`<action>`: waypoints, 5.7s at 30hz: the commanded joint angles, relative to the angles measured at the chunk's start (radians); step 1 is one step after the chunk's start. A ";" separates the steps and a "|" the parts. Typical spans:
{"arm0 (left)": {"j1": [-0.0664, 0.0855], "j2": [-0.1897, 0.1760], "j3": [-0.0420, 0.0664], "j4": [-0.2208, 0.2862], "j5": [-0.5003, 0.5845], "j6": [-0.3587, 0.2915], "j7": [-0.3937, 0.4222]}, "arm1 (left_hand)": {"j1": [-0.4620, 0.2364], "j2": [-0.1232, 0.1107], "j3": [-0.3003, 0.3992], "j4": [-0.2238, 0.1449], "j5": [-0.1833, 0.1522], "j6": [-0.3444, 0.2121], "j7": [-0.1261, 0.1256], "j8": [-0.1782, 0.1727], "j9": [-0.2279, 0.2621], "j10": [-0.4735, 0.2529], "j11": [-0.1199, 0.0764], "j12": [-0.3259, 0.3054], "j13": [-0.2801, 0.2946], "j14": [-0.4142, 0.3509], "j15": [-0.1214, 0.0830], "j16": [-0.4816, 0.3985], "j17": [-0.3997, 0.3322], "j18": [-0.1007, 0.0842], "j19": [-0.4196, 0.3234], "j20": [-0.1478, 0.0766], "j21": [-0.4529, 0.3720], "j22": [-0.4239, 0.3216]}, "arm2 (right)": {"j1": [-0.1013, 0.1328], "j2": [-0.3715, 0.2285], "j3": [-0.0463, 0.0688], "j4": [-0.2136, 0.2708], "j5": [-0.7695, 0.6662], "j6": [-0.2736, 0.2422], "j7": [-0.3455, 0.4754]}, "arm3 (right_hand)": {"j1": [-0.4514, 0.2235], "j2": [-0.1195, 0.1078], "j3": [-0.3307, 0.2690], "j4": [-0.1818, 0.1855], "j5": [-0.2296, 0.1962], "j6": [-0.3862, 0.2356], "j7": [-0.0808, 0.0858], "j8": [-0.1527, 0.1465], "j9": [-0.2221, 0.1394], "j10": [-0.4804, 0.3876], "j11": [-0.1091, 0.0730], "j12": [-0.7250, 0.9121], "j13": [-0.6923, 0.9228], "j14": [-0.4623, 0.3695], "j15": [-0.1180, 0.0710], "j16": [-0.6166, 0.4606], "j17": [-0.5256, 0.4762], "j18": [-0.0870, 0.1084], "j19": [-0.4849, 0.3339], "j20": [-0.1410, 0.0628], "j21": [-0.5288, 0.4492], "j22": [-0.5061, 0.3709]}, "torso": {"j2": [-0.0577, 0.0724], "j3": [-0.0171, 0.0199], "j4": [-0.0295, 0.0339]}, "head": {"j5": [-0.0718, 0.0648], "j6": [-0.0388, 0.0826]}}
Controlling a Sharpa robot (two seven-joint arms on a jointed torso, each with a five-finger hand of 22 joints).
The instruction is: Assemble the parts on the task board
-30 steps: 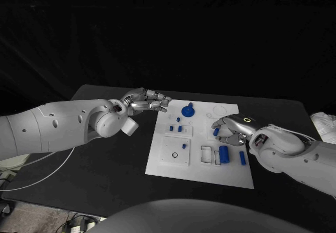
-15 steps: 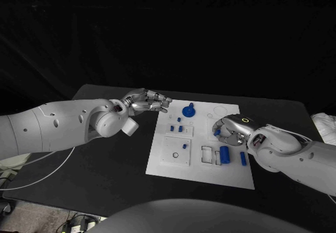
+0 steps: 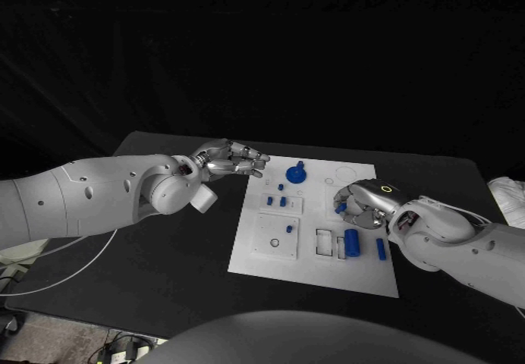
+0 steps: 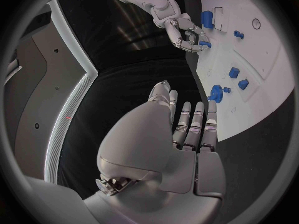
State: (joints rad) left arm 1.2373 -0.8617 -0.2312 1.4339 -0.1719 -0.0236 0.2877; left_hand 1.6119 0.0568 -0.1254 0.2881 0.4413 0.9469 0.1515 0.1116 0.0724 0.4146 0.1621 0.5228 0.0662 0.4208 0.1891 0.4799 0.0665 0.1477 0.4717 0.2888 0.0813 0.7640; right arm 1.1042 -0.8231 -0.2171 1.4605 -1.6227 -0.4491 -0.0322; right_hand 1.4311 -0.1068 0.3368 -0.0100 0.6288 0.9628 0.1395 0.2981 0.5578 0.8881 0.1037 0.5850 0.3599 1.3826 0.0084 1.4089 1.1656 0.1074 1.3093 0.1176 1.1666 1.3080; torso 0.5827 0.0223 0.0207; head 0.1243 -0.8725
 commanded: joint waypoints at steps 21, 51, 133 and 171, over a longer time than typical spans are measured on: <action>-0.004 0.008 0.001 -0.003 -0.005 0.023 -0.005 | 0.018 0.000 -0.004 0.001 0.015 -0.002 0.012 0.007 0.000 0.002 0.012 0.010 -0.001 -0.006 -0.003 0.006 -0.001 0.009 0.008 0.001 0.006 -0.003 | 0.138 -0.068 0.002 0.233 0.036 0.131 -0.053 | 0.000 0.015 0.010 -0.009 -0.037 -0.030 -0.002 0.011 0.022 0.035 -0.031 0.010 0.046 -0.007 -0.005 -0.011 -0.017 -0.011 -0.010 -0.007 -0.008 0.137 | -0.001 0.0001 -0.0011 | 0.016 0.000; -0.011 0.008 0.001 -0.002 -0.005 0.007 -0.008 | 0.019 0.004 -0.004 0.003 0.021 -0.005 0.015 0.006 -0.001 0.002 0.016 0.011 -0.001 -0.007 -0.002 0.008 -0.001 0.009 0.005 0.001 0.004 -0.005 | 0.035 0.233 0.003 0.171 -0.116 0.354 -0.118 | -0.003 0.007 0.033 -0.023 -0.054 -0.065 0.007 -0.026 0.006 0.034 -0.024 -0.003 0.047 -0.032 0.001 -0.033 -0.058 -0.001 -0.046 -0.004 -0.049 0.123 | 0.001 0.0002 -0.0002 | 0.039 0.000; -0.025 0.023 0.001 -0.017 -0.008 0.045 -0.049 | 0.024 0.008 -0.004 0.002 0.027 -0.006 0.017 0.006 -0.001 0.000 0.021 0.012 -0.001 -0.011 0.003 0.010 -0.001 0.008 0.000 0.001 0.002 -0.008 | -0.016 0.237 0.003 0.170 -0.214 0.328 -0.159 | -0.043 -0.001 0.068 -0.056 -0.116 -0.078 0.001 -0.055 0.041 -0.046 -0.013 -0.041 0.082 -0.078 0.007 -0.058 -0.108 0.012 -0.109 0.004 -0.105 0.105 | 0.000 -0.0002 0.0005 | 0.049 0.000; -0.026 0.028 0.001 -0.023 -0.010 0.057 -0.061 | 0.025 0.008 -0.005 0.002 0.027 -0.009 0.019 0.005 -0.002 -0.003 0.022 0.012 -0.002 -0.013 0.005 0.011 -0.002 0.008 -0.001 0.001 0.002 -0.008 | 0.035 0.240 0.003 0.205 -0.281 0.374 -0.217 | -0.067 -0.003 0.064 -0.063 -0.101 0.077 -0.044 -0.056 0.042 0.063 -0.076 0.068 0.180 -0.063 -0.038 -0.055 -0.098 0.011 -0.093 -0.035 -0.099 0.107 | 0.000 -0.0005 0.0001 | 0.060 0.000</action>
State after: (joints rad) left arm 1.2117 -0.8363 -0.2312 1.4102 -0.1785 0.0102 0.2263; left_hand 1.6287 0.0658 -0.1253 0.2882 0.4618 0.9396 0.1658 0.1116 0.0725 0.4109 0.1802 0.5307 0.0658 0.4168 0.1930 0.4839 0.0665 0.1476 0.4716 0.2889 0.0813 0.7573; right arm 1.1393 -0.5866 -0.2141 1.6667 -1.8680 -0.1140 -0.2296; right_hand 1.3708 -0.1084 0.4001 -0.0704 0.5226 1.0342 0.0948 0.2460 0.6005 0.9540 0.0300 0.6476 0.5145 1.3182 -0.0238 1.3584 1.0684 0.1076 1.2146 0.0908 1.0736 1.3081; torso 0.5829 0.0220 0.0211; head 0.1845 -0.8725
